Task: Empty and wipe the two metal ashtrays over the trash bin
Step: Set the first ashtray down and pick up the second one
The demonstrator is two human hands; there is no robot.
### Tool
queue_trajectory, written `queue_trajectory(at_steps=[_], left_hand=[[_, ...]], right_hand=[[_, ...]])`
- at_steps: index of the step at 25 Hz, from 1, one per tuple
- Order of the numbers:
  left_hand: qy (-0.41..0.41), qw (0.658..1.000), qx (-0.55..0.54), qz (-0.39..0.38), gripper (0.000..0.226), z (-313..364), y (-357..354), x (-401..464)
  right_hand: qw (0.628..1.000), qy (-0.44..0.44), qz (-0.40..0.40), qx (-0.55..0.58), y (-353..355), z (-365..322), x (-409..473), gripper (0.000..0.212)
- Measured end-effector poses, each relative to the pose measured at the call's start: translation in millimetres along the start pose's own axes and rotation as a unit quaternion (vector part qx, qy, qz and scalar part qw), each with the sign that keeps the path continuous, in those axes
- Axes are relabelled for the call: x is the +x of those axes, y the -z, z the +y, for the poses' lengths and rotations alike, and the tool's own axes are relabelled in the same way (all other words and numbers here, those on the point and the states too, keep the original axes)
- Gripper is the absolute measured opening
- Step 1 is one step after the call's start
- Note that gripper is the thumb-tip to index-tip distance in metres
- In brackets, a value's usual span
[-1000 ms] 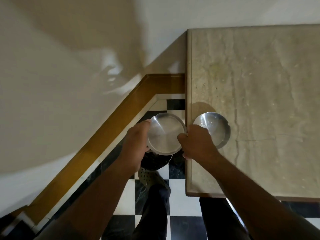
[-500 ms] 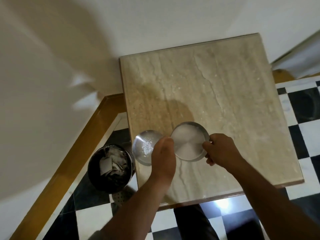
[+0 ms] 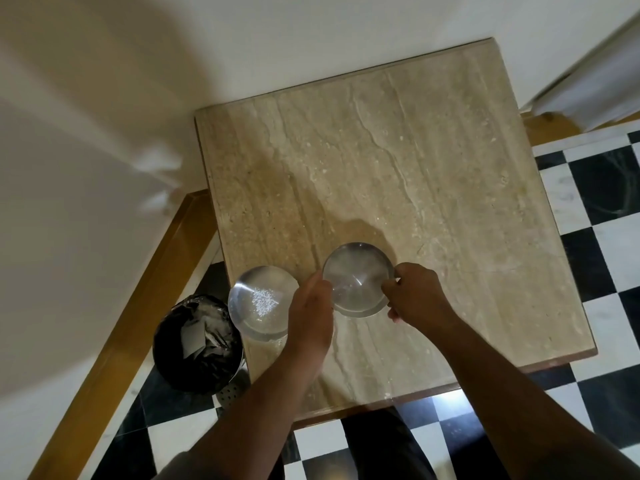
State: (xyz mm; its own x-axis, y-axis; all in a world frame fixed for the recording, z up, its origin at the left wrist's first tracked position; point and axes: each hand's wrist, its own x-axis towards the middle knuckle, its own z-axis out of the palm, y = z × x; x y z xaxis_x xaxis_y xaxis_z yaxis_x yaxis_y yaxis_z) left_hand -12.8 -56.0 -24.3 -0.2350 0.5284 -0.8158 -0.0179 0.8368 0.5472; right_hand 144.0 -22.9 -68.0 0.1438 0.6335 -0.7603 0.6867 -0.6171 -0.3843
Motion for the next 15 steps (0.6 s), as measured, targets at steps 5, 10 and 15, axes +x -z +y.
queue_trajectory(at_steps=[5,10,15], left_hand=[[-0.047,0.997,0.040,0.038,0.024,-1,8,-2],[-0.126,0.980,0.068,0.135,0.028,5,51,1],[-0.112,0.970,0.089,0.197,0.038,-6,90,18]], right_hand=[[0.999,-0.027,0.035,0.016,0,-2,-8,0.033],[0.993,-0.005,0.086,0.083,-3,-31,-48,0.032],[0.995,0.042,0.033,0.080,-60,-62,-69,0.018]])
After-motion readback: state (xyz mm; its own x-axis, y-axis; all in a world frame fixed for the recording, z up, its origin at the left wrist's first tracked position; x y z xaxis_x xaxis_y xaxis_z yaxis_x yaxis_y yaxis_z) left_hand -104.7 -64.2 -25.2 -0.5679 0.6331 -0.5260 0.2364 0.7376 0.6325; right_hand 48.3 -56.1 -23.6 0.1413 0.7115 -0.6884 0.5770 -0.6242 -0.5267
